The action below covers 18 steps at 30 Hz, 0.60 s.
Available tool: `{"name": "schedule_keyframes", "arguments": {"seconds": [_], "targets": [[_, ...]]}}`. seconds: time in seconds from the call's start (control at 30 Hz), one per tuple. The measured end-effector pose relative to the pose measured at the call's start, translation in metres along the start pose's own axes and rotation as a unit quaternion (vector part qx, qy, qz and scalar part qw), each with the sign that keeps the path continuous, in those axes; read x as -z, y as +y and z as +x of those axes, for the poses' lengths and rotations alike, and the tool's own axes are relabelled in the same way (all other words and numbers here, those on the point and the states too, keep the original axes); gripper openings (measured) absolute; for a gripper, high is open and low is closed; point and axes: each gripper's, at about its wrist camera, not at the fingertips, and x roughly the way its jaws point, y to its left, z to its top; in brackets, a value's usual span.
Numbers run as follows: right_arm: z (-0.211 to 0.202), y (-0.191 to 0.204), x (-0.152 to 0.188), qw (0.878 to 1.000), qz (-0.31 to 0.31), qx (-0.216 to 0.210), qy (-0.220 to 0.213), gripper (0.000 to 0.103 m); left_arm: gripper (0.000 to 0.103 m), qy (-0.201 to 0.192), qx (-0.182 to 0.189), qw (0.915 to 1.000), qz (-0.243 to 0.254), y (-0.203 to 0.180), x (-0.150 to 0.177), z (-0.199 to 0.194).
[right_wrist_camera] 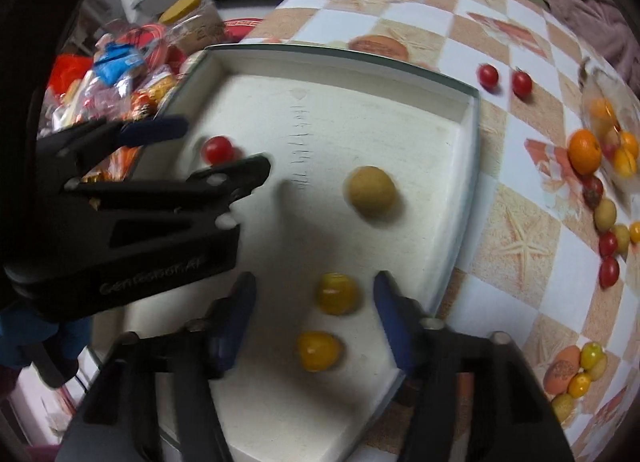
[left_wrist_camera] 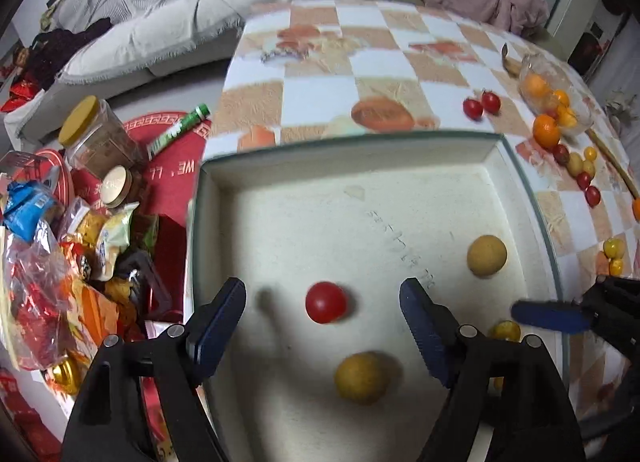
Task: Organize fruits
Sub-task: 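Carry both tomatoes over the white tray and open both tools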
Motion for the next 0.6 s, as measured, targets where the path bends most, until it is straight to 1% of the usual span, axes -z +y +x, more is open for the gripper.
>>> {"name": "schedule_keyframes", "arguments": {"seconds": [0.1,0.17,0.3,0.47,0.6], "targets": [[-0.005,0.006,0.004,1.000,-0.012,0.007,-0.009,0.080,0.080,0.009,0.000,0.9999,-0.005,0.004,-0.002,0.002],[-0.013,0.008,0.008,1.000,-0.014,0.007,-0.016,0.082,0.080,0.007,0.002,1.0000,-0.006,0.006,-0.003,0.000],[-0.034,0.001,0.017,0.999,-0.003,0.017,-0.038,0.090,0.080,0.003,0.005,1.0000,-0.001,0.005,-0.004,-0.006],[-0.060,-0.023,0.033,0.996,0.057,0.039,-0.058,0.090,0.080,-0.003,0.015,0.9996,0.023,-0.011,-0.005,-0.017],[-0.079,-0.052,0.061,0.988,0.122,0.066,-0.066,0.090,0.080,-0.013,0.029,0.9978,0.058,-0.035,-0.005,-0.030]]}}
